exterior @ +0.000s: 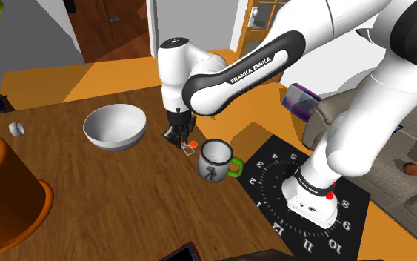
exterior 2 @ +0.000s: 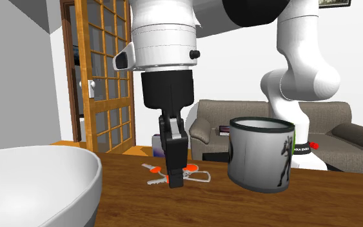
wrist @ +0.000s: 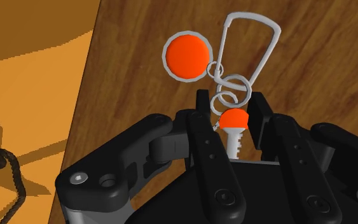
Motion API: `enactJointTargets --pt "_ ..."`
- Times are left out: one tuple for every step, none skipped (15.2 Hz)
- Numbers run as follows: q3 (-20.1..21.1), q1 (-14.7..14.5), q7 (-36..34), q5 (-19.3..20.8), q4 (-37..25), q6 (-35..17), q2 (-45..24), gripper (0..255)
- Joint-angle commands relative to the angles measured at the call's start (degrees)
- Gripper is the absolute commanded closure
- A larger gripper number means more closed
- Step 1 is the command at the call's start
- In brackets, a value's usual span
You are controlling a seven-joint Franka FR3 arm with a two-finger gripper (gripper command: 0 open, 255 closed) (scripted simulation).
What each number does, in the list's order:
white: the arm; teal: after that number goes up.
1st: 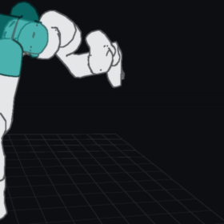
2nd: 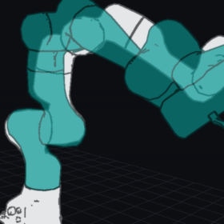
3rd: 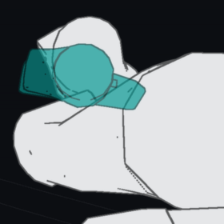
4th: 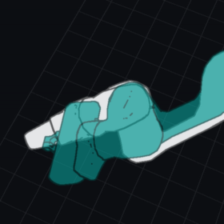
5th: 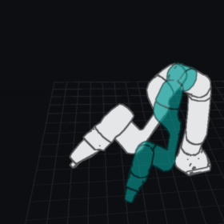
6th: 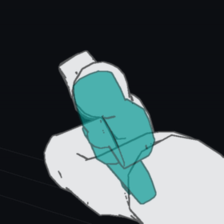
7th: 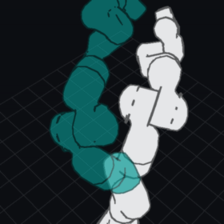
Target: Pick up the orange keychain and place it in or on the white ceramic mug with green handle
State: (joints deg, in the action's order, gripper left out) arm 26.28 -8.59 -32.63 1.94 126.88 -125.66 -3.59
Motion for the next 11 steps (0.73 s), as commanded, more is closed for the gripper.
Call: enactJointTargets --pt "0.1 0.0 0.3 -0.5 -0.5 1.4 0.9 255" --pt "0.1 0.0 0.5 -0.8 -0.8 2.2 1.4 255" --pt "0.1 0.1 0.7 -1.0 -1.2 2.9 1.8 255" --pt "0.1 0.1 0.8 -1.3 -1.5 3.7 2.3 255" --pt "0.1 0.1 1.0 -1.5 -1.9 4.4 2.7 255" --pt "0.1 0.1 1.2 -1.7 -2.3 5.2 3.1 255" --pt "0.0 0.2 1.3 -1.9 -2.7 5.9 3.5 255" --pt "0.0 0.2 1.5 -2.1 -3.1 6.7 3.9 255" --pt "0.0 0.2 1.6 -2.3 -3.5 7.4 4.3 255" --pt "0.0 0.2 1.7 -2.5 -3.9 8.2 4.6 255" --pt "0.0 0.2 1.9 -2.6 -4.4 8.9 5.0 255"
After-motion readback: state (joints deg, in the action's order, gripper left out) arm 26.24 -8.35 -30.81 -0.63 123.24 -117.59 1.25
